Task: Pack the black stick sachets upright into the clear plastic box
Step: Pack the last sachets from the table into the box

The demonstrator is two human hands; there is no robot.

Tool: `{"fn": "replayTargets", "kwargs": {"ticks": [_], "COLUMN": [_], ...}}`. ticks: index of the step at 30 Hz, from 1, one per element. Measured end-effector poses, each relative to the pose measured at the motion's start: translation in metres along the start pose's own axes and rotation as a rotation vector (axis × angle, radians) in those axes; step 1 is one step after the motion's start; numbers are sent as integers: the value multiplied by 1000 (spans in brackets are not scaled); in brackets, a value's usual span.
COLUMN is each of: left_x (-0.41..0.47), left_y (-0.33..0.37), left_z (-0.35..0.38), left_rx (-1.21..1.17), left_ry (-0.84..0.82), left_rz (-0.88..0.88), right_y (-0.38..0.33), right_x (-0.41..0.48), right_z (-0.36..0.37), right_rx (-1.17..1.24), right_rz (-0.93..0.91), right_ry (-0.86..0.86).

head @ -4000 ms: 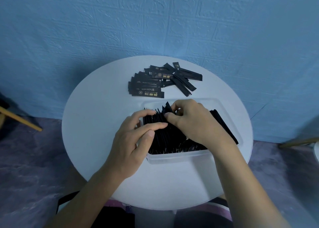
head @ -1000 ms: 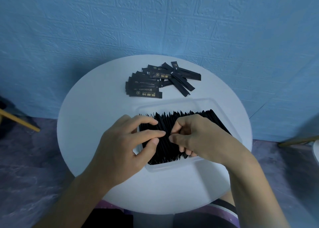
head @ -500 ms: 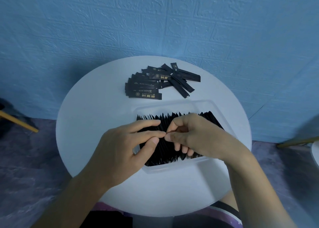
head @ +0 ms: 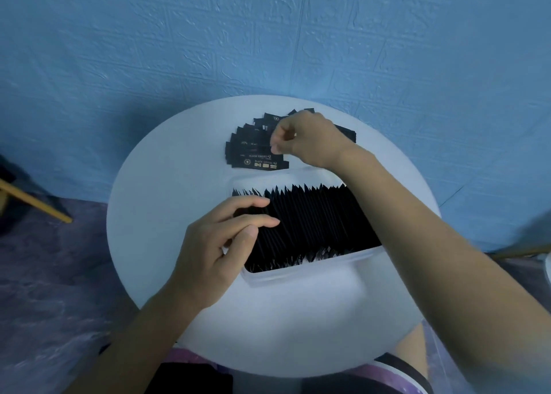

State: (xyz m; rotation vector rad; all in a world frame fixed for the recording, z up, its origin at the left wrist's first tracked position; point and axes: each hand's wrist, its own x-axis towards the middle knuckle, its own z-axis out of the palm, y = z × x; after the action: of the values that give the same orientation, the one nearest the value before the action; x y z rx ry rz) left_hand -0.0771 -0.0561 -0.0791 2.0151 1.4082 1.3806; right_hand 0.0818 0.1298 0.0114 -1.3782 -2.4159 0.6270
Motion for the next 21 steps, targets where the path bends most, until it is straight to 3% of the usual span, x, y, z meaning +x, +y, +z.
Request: {"fn": "replayTargets", "kwargs": {"ticks": [4, 11, 17, 21], "left_x": [0, 2, 1, 1], "left_y": [1, 0, 1, 1], "left_z": [1, 1, 1, 0], "left_rx": [0, -1, -6, -5], "left_ry": [1, 20, 31, 25], "left_rz": [9, 21, 27, 29], "right_y": [1, 6, 12, 11], "right_x": [27, 42, 45, 40], "right_z": [16, 32, 35, 23], "right_rx": [-187, -351, -327, -156], "right_rz": [18, -1, 10, 12], "right_ry": [-157, -195, -223, -175]}}
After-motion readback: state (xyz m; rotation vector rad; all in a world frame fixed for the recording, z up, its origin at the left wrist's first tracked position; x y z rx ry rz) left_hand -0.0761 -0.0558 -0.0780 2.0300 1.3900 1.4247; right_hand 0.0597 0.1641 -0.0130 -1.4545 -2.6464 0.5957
